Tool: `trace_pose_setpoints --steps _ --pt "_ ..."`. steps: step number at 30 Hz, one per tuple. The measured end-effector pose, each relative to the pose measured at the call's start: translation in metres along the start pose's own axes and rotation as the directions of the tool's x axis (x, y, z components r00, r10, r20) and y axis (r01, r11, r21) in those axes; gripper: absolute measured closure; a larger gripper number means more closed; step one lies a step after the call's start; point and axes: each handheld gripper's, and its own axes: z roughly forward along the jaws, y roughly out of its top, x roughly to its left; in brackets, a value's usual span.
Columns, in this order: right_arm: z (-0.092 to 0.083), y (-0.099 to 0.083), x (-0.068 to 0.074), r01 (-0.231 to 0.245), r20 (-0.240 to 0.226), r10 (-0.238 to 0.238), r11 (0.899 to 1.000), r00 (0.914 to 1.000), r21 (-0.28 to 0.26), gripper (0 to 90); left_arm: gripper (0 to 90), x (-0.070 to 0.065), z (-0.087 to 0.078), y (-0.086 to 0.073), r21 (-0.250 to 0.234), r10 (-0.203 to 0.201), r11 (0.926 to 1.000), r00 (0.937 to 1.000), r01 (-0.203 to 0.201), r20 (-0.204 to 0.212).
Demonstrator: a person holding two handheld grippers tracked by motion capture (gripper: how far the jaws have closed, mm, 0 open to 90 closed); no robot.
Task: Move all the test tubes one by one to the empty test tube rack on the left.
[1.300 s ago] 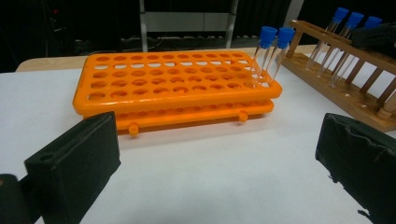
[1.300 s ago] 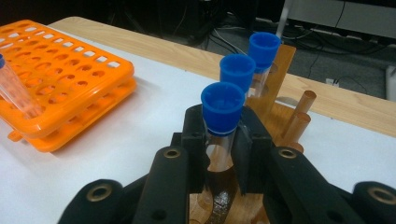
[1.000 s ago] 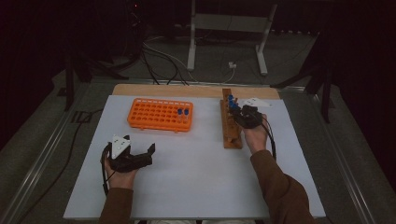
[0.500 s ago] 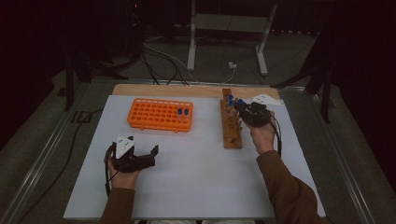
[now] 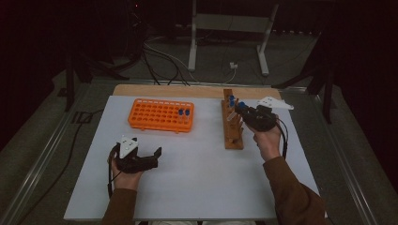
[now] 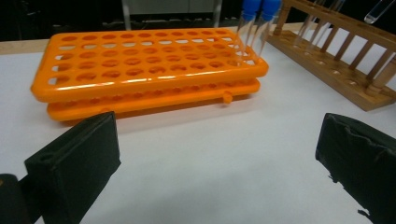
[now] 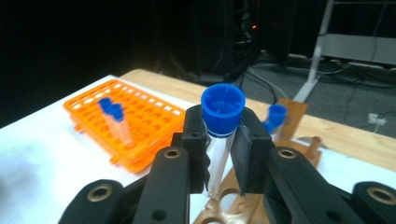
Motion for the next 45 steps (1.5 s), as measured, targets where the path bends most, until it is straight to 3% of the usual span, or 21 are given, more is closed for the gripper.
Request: trace_pose_setpoints --steps 9,14,21,32,36,40,45 --pt "-0.001 -0.019 0.021 -0.017 -0.082 0.021 0.999 0.9964 0.052 76.9 0.7 -0.004 0.000 0.003 -0.037 -0.002 0.9993 0.9989 0.004 0.046" --pt "-0.003 -0.029 0.031 -0.009 -0.109 0.018 0.996 0.9938 0.084 76.8 0.8 -0.013 0.000 0.013 -0.060 0.036 0.9978 0.9948 -0.030 0.095" --pt "0.005 -0.041 0.042 0.003 -0.144 0.013 0.994 0.9895 0.110 76.8 3.8 -0.043 0.018 0.029 -0.041 0.124 0.9920 0.9815 -0.119 0.146" --pt "0.013 -0.041 0.061 0.012 -0.199 0.013 0.992 0.9799 0.122 76.8 9.0 -0.090 0.059 0.038 -0.006 0.183 0.9824 0.9564 -0.187 0.228" --pt "0.016 -0.041 0.067 0.028 -0.217 0.001 0.991 0.9763 0.132 76.8 21.1 -0.103 0.069 0.038 -0.007 0.205 0.9777 0.9474 -0.210 0.246" --pt "0.020 -0.042 0.072 0.035 -0.231 -0.002 0.990 0.9730 0.138 76.8 45.9 -0.112 0.074 0.039 -0.020 0.220 0.9745 0.9380 -0.223 0.267" --pt "0.021 -0.043 0.076 0.039 -0.241 -0.004 0.989 0.9706 0.141 76.8 60.7 -0.118 0.081 0.038 0.000 0.233 0.9702 0.9347 -0.242 0.268"
